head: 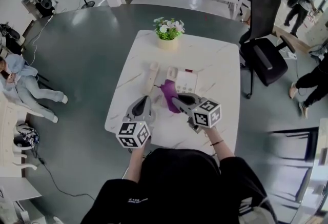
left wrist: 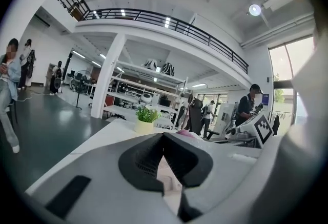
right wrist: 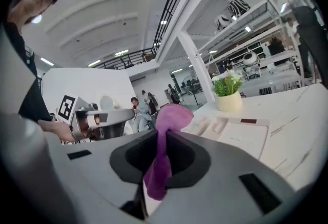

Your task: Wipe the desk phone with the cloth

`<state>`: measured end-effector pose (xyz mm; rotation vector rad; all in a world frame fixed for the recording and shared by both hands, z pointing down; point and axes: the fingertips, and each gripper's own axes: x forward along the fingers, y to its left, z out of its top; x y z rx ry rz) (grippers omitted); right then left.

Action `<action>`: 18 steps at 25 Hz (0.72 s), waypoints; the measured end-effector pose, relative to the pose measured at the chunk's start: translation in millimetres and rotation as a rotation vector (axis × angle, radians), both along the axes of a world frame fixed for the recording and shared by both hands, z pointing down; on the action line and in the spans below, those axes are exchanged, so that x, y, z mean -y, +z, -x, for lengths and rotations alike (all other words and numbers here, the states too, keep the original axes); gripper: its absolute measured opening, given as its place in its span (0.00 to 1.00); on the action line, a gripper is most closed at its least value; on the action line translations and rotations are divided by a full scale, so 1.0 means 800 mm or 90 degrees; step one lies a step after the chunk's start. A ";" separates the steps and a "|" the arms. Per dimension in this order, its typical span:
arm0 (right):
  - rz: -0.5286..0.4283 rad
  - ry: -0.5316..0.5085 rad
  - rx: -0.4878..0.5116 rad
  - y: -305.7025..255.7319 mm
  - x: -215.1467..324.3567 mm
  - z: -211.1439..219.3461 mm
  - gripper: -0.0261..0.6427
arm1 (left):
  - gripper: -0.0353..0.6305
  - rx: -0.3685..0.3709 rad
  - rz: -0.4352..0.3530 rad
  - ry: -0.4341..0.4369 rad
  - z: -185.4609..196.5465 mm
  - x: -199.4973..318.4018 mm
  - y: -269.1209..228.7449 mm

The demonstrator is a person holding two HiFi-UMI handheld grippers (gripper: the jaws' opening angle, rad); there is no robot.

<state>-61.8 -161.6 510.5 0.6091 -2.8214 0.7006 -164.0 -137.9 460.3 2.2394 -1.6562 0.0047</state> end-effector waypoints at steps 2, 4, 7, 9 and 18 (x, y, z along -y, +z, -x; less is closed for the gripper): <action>-0.010 0.031 0.031 -0.017 0.008 -0.011 0.09 | 0.05 0.006 -0.017 0.000 0.001 0.000 -0.010; -0.019 0.061 0.051 -0.033 0.014 -0.021 0.09 | 0.05 0.007 -0.033 0.000 0.003 0.001 -0.019; -0.048 0.106 0.070 -0.056 0.025 -0.039 0.09 | 0.05 0.008 -0.060 0.003 0.003 0.003 -0.034; -0.060 0.136 0.093 -0.071 0.032 -0.051 0.09 | 0.05 0.011 -0.072 0.004 0.005 0.003 -0.041; -0.120 0.262 0.133 -0.120 0.058 -0.109 0.09 | 0.05 0.024 -0.099 -0.012 0.009 0.003 -0.063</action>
